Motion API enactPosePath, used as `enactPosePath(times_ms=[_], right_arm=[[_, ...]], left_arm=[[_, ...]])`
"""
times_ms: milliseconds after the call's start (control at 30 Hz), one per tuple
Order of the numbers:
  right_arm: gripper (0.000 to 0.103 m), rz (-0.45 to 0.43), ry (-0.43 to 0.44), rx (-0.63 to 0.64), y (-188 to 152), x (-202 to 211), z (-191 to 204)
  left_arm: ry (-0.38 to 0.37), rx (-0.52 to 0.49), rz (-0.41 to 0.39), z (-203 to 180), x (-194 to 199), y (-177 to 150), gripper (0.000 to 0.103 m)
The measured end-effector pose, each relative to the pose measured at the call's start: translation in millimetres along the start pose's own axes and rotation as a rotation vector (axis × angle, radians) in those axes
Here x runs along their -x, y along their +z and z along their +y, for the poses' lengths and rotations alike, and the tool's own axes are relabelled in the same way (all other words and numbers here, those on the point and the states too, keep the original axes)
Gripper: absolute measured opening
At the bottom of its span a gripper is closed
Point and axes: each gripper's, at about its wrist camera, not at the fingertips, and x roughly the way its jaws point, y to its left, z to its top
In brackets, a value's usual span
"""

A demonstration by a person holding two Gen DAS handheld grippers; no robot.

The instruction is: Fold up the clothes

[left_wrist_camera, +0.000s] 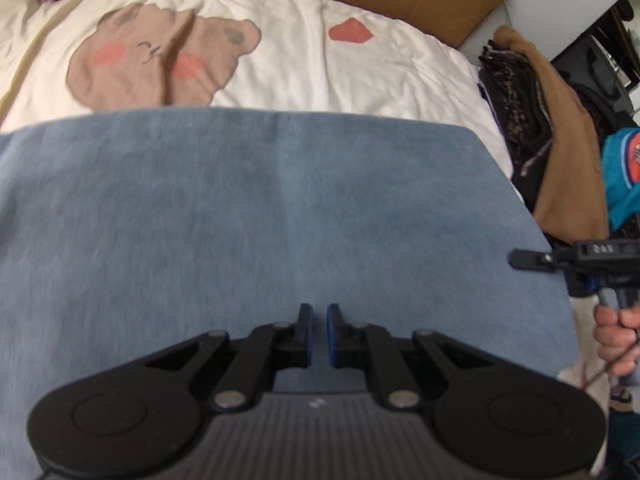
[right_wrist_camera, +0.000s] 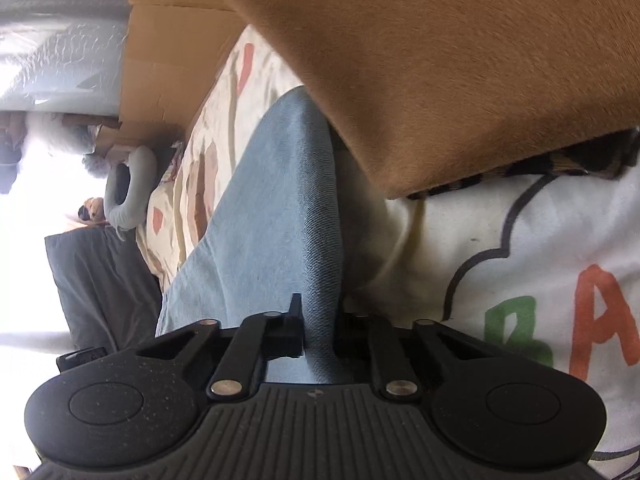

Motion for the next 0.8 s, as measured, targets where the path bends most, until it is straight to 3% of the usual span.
enactPosePath(times_ms=[200,333,500,800], right_arm=[[0.006,-0.005,-0.022,0.05,-1.6,7.5,26.0],[0.006,-0.006,-0.064,0.088,-2.9,12.7,53.3],[0.006,0.001,-0.127,0.174,-5.1,14.2,94.6],[0.006,0.022,-0.248,0.288,-12.1,12.5,171.2]], left_arm=[[0.034,0.02,-0.052,14.3,40.7,-10.3,0.031],[0.051,0.065,-0.105,31.0,66.1,-14.8,0.053],[0.064,0.132,-0.17,53.2,88.2,-19.1,0.061],[0.059,0.237,-0.255,95.8,119.9,-32.6,0.062]])
